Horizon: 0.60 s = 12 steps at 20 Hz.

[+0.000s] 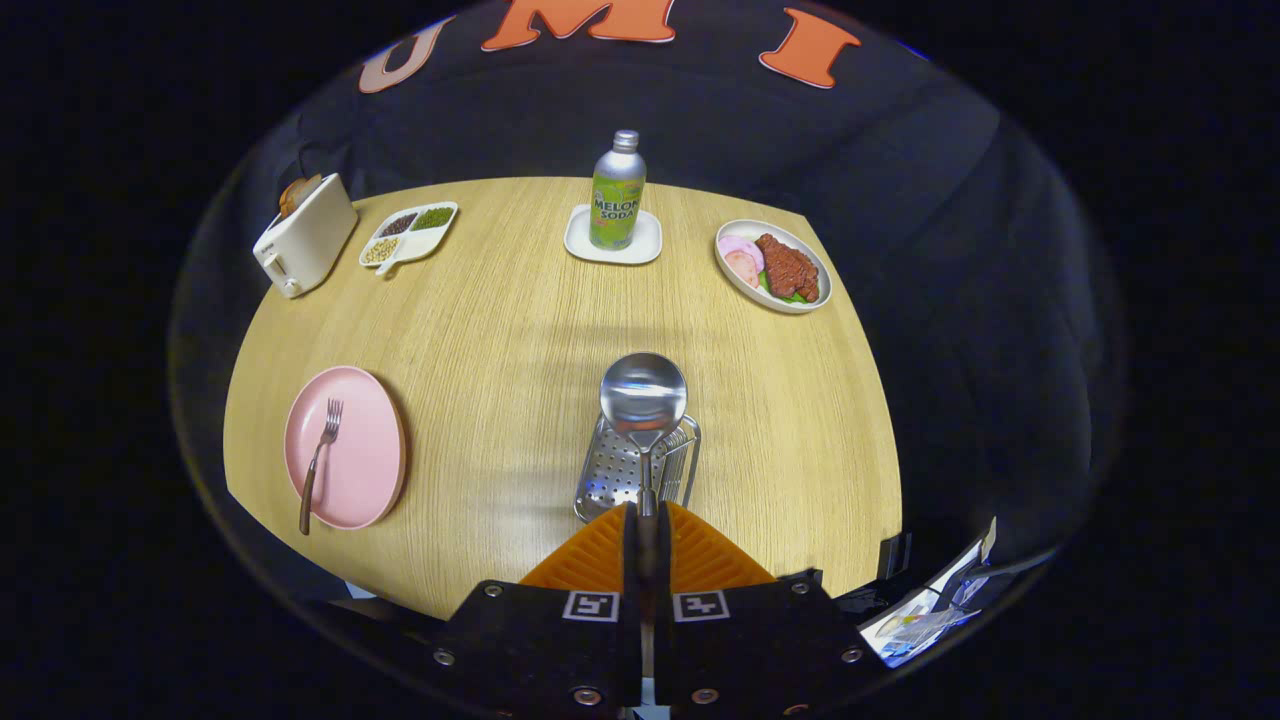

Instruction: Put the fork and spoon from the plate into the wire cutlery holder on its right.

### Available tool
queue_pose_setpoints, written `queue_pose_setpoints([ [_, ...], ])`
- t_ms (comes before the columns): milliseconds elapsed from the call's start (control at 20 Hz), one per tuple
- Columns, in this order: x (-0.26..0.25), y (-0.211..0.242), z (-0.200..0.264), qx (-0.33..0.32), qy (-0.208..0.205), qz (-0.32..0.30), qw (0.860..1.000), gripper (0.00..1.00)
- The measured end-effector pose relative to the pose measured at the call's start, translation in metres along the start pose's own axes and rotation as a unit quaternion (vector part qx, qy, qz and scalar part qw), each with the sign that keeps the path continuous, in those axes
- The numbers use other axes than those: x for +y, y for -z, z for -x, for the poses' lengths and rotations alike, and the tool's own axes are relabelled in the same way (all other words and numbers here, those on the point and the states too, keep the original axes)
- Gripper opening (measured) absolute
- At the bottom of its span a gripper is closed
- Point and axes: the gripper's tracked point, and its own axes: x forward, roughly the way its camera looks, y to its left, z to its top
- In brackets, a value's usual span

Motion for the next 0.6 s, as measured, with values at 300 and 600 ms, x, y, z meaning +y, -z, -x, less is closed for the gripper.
queue_pose_setpoints([
  [300,-0.010,0.014,-0.016,0.064,-0.009,0.020,0.998,0.06],
  [600,-0.009,0.016,-0.030,0.106,-0.022,0.016,0.994,0.07],
])
